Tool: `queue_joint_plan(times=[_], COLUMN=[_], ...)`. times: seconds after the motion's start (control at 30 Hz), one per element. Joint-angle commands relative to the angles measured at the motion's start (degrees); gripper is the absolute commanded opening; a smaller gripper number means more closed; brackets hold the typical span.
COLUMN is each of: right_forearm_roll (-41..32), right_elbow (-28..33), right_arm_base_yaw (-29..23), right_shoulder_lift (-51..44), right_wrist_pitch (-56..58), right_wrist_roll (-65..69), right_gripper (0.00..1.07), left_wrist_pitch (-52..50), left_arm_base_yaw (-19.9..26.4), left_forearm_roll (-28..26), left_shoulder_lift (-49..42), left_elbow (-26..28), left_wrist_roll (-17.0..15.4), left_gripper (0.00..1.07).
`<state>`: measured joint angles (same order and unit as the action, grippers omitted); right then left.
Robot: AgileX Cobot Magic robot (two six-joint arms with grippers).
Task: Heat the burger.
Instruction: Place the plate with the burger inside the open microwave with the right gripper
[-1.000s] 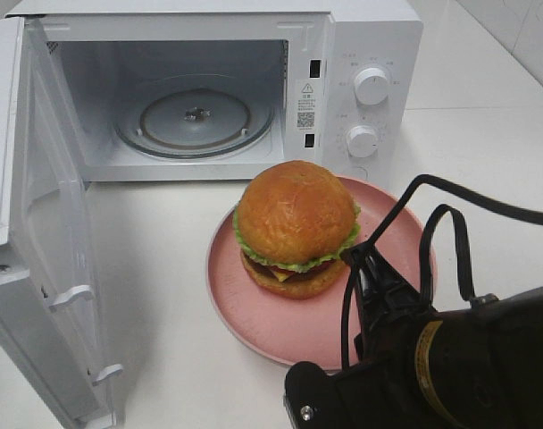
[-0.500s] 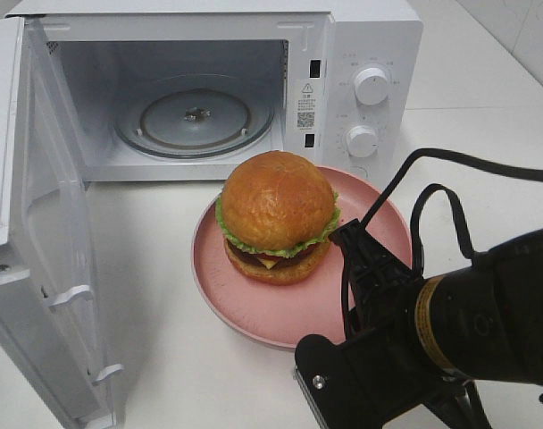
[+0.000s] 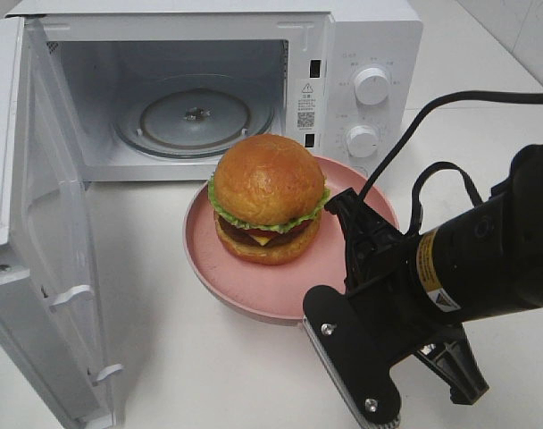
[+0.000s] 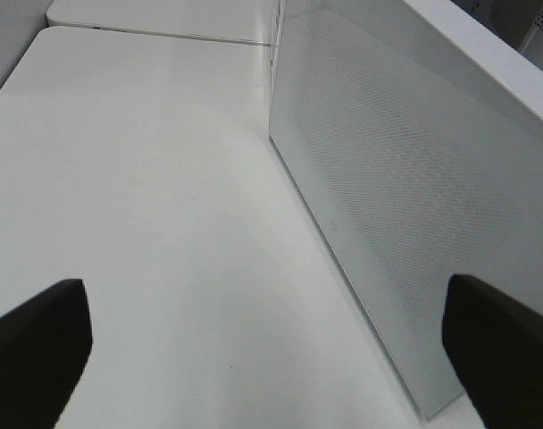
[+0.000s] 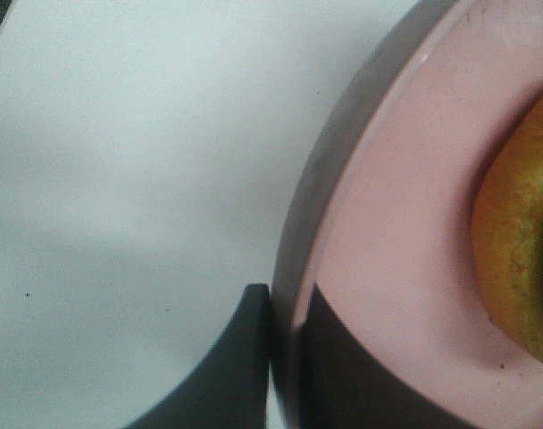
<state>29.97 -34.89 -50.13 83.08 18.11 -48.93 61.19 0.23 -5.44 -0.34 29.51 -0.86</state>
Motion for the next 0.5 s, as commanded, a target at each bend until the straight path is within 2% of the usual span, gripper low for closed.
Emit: queue_joint_plan(times=[0.03,0.1,0.13,0.23,0.5], right_forearm_roll=[-3.3,-8.7,-8.7,-15.0,-25.3], right_elbow=[-1.0,-1.0,-1.0,-1.0,-1.0], right_arm_base_yaw=[1.4,3.0,3.0,4.9,7.7], right_shoulder_lift=[-0.5,-0.5,-0.5,-0.2,-0.2], right_wrist_pitch=[-3.6,-5.3,-5.3,-6.5,-6.8], right_wrist_roll=[-6.6,-12.3,-12.3,-20.1,-32.7], right_gripper=[0.01,0.01,0.01,0.01,0.01], left_wrist_pitch=[0.0,0.0,0.0,0.0,0.0], left_arm_base_yaw=[0.2,0.2,0.2,0.2,0.2], left_forearm_roll=[-0.2,-0.2,-0.2,-0.2,-0.2], left_shoulder_lift=[-1.0,-1.0,-1.0,-1.0,-1.0], left_elbow=[0.1,0.1,0.1,0.1,0.1], left_wrist_roll=[0.0,0.0,0.0,0.0,0.0], left_gripper=[1.0,1.0,1.0,1.0,1.0])
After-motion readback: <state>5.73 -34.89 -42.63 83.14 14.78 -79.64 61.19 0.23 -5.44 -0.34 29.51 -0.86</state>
